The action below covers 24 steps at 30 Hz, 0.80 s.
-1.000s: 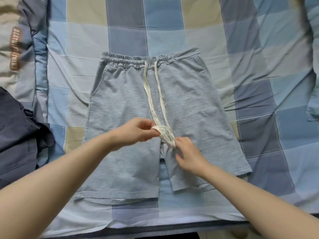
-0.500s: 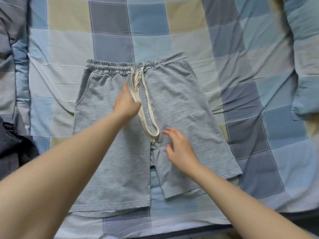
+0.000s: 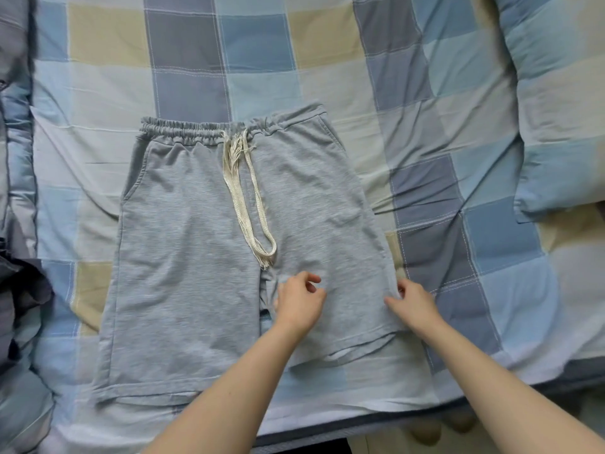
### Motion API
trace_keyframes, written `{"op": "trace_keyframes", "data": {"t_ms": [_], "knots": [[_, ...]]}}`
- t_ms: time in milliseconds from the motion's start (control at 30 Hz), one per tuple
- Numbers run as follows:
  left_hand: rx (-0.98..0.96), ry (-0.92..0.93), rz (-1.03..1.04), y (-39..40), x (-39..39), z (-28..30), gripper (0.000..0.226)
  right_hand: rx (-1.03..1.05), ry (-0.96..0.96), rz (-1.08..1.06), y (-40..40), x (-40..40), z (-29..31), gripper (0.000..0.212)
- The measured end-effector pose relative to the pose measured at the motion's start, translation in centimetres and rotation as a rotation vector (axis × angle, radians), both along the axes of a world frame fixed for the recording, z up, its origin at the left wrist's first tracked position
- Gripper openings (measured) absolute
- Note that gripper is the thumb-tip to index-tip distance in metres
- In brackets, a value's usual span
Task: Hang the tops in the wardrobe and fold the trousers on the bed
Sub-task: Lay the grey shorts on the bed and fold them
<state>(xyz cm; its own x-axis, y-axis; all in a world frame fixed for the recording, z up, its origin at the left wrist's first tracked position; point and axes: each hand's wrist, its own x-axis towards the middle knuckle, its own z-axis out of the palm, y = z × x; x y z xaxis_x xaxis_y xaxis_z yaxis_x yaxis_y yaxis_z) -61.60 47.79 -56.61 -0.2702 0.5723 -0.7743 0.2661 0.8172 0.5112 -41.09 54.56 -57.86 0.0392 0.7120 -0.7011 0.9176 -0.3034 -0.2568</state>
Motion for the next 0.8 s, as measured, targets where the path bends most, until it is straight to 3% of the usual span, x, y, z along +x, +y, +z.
{"op": "trace_keyframes", "data": {"t_ms": [67,133,200,300,367,467,567,733,800], "knots": [[-0.038,-0.118,0.075,0.4,1.7,0.1,0.036,0.070,0.044,0.134,-1.3,-0.6,1.3,0.005],[-0.061,-0.212,0.149,0.8,2.8,-0.3,0.055,0.147,0.177,0.305,-3.4,-1.2,2.7,0.020],[-0.082,-0.273,0.218,1.1,3.8,0.0,0.063,0.072,0.354,0.487,-5.1,-1.6,4.2,0.037],[-0.083,-0.077,0.153,0.9,4.1,0.8,0.034,-0.044,0.443,0.660,-4.5,-1.7,6.3,0.028],[-0.060,0.032,0.108,0.4,4.2,1.4,0.020,0.027,0.426,0.532,-1.8,-2.3,7.0,0.017],[-0.021,0.070,0.080,-0.5,4.4,1.9,0.015,0.181,0.323,0.226,4.1,-4.7,6.3,0.020],[0.042,0.120,0.039,-1.6,4.5,1.9,0.013,0.219,0.253,0.216,9.7,-8.6,4.0,0.028],[0.101,0.165,-0.045,-3.5,3.8,1.9,0.022,0.028,0.454,0.015,14.7,-14.7,2.3,0.040],[0.110,0.148,-0.076,-4.3,3.4,1.8,0.026,-0.036,0.429,0.076,15.4,-16.5,1.9,0.047]]}}
